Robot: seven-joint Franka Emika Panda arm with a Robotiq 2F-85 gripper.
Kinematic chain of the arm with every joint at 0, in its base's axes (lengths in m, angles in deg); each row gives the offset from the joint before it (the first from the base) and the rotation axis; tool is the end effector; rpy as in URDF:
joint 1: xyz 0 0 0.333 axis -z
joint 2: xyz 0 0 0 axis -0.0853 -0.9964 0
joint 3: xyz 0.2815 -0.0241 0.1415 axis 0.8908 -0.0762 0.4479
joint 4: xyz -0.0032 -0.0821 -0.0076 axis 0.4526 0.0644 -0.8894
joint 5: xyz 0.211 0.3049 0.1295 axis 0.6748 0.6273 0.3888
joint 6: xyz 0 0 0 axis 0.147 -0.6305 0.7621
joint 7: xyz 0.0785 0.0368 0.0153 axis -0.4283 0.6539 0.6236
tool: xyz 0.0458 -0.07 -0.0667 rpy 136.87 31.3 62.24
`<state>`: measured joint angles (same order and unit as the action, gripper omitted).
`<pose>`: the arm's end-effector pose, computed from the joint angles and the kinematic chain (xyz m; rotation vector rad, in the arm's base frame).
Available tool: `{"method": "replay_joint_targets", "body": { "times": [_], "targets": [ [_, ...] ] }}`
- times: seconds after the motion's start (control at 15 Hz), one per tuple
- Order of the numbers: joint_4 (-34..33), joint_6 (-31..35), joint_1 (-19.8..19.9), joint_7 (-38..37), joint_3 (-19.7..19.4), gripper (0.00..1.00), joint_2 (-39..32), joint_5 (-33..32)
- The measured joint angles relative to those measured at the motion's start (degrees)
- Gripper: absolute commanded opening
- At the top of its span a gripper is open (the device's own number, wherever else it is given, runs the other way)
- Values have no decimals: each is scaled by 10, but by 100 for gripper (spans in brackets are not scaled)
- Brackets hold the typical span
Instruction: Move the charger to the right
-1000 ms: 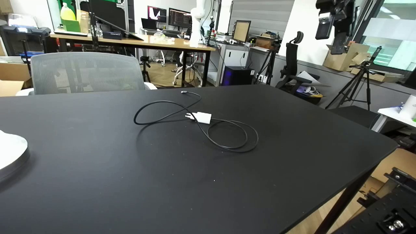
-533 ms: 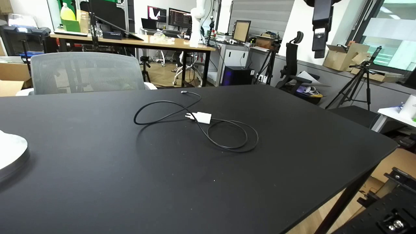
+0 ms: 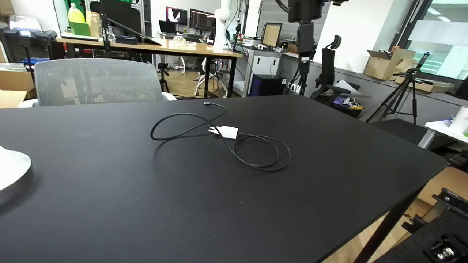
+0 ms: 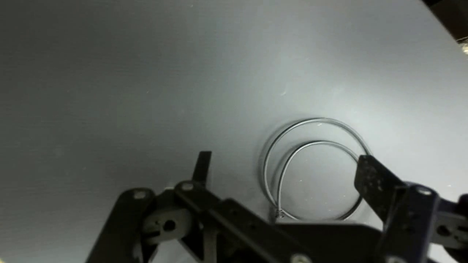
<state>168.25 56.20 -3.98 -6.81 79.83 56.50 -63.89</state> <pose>0.5333 -0.0577 0.3266 2.6951 1.3030 -0.3021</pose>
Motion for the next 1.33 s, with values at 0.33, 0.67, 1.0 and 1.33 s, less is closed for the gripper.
{"method": "replay_joint_targets", "body": {
  "times": [0.33,0.67,1.0,1.33],
  "targets": [
    [-2,192,-4,-112,18,100,-63,-26],
    [-3,209,6,-133,33,100,-81,46],
    [1,209,5,-127,40,100,-84,13],
    [-1,211,-4,-102,72,100,-120,-7]
  ]
}}
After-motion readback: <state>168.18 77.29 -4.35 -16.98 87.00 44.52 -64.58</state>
